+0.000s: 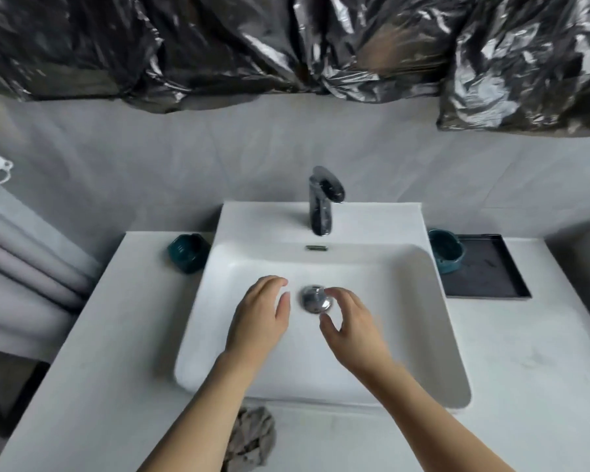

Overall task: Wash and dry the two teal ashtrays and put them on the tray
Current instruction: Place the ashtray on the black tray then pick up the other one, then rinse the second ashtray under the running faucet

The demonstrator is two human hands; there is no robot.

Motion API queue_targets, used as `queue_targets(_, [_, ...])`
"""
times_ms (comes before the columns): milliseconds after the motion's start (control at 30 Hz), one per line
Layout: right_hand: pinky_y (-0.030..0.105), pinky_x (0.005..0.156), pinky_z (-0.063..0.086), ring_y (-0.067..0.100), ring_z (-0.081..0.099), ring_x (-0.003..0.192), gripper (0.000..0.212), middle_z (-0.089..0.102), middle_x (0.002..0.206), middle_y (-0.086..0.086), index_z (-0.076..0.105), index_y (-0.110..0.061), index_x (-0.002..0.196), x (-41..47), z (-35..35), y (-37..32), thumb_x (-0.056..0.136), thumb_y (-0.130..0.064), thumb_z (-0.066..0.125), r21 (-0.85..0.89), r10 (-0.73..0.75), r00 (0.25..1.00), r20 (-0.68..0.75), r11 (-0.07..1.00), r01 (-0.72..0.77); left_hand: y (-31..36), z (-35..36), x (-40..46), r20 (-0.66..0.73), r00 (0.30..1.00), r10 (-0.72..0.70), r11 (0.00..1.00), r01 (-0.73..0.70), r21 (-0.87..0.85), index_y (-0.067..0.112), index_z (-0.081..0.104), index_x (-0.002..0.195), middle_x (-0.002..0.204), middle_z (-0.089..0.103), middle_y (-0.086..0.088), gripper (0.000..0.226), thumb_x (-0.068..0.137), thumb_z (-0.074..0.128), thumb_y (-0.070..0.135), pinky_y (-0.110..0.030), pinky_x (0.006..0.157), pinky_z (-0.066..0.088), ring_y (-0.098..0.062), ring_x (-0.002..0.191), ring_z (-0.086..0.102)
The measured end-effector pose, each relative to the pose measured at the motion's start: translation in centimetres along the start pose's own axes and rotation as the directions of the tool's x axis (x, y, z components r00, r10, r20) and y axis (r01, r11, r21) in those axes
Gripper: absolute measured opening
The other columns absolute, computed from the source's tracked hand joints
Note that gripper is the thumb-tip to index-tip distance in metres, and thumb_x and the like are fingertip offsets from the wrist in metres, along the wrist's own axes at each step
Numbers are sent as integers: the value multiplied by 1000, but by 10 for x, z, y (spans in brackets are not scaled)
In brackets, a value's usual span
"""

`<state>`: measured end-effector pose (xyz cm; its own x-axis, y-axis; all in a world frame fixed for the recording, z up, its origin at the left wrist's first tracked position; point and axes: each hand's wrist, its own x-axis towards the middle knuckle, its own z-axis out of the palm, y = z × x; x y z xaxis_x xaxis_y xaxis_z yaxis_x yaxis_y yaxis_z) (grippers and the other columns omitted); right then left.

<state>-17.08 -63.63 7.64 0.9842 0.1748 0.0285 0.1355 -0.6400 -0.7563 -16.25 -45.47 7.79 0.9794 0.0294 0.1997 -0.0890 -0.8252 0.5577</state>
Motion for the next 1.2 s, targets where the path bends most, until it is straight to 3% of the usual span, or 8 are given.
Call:
queue_targets(133, [10,90,34,6,51,114,38,53,126,-6,53,-16,130,14,42,-39,93,-15,58,61,16,999,44,998,-18,-50,-48,-3,-40,996,-83,997,82,-9,8,67,118,123,66,-3,25,95,59,14,-27,98,47,-21,113,62])
queue_targets(267, [2,84,29,3,49,107,37,54,125,-8,53,-16,132,49,80,-73,95,-15,55,98,-20,992,127,995,8,-100,-96,-1,-126,947,-296,955,294,-36,13,65,124,125,66,0,29,97,55,18,-22,92,41,-20,113,61])
queue_targets(367, [14,91,39,10,57,110,36,58,131,-2,54,-14,132,78,119,-105,96,-11,50,171,4,987,158,985,-32,-150,-128,14,-151,910,-385,923,383,-42,13,68,120,120,70,1,26,97,56,17,-25,92,45,-19,111,64])
queue_targets(500, [23,88,51,11,61,107,37,62,123,-5,55,-21,130,119,178,-145,96,-12,44,300,112,958,265,934,-193,-225,-147,73,-68,887,-456,890,453,-57,21,71,105,99,68,3,17,95,57,17,-24,81,43,-19,93,63])
queue_targets(600, [32,104,45,12,54,117,42,57,127,-7,52,-19,135,153,217,-162,95,-16,43,377,272,911,310,844,-381,-270,-132,134,85,899,-430,900,434,-34,31,69,98,88,58,10,17,92,56,21,-25,78,41,-15,85,56])
queue_targets(700, [32,94,46,18,55,108,40,59,120,3,52,-12,131,185,243,-169,92,-8,41,341,425,845,325,781,-524,-307,-105,179,249,881,-402,913,408,29,37,53,86,85,50,10,8,88,54,30,-30,74,42,-18,78,51])
queue_targets(867, [29,61,46,17,55,70,43,60,84,-1,56,-12,118,228,281,-158,79,-5,39,308,600,736,313,669,-676,-342,-68,218,350,849,-397,917,352,186,11,42,63,64,52,-1,35,85,56,34,-30,54,36,-26,62,48])
queue_targets(1200, [20,42,32,11,43,54,12,48,69,-3,54,-12,93,240,286,-156,90,-19,46,287,664,673,325,609,-739,-342,-70,203,282,898,-337,927,264,266,2,49,61,57,58,-12,33,87,54,20,-30,45,36,-29,51,46])
